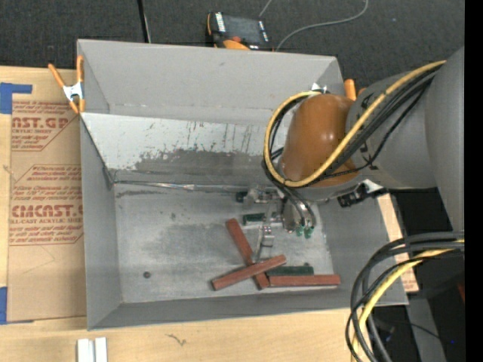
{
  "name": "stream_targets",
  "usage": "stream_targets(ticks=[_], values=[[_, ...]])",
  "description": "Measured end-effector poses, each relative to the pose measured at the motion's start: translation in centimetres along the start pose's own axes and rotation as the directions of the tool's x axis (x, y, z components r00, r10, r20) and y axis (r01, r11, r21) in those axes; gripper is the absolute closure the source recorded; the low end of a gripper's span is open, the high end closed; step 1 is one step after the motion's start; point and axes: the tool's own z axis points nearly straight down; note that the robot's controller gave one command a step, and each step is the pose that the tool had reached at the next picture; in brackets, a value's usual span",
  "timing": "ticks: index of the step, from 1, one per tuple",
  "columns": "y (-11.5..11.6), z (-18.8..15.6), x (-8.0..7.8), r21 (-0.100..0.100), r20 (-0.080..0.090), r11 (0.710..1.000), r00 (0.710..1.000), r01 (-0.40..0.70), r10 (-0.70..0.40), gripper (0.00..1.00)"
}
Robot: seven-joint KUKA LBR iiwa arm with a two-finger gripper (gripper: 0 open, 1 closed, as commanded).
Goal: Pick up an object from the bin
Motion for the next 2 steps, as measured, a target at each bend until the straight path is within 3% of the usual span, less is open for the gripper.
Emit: stream_targets(ticks=[1, 2], values=[[-5.35, 4.83, -3.73, 0.0, 0.013, 0.998, 0.998, -0.061, 0.061, 0.0], [-5.14, 4.43, -3.78, -0.001, 0.014, 0.998, 0.998, -0.057, 0.057, 1.0]])
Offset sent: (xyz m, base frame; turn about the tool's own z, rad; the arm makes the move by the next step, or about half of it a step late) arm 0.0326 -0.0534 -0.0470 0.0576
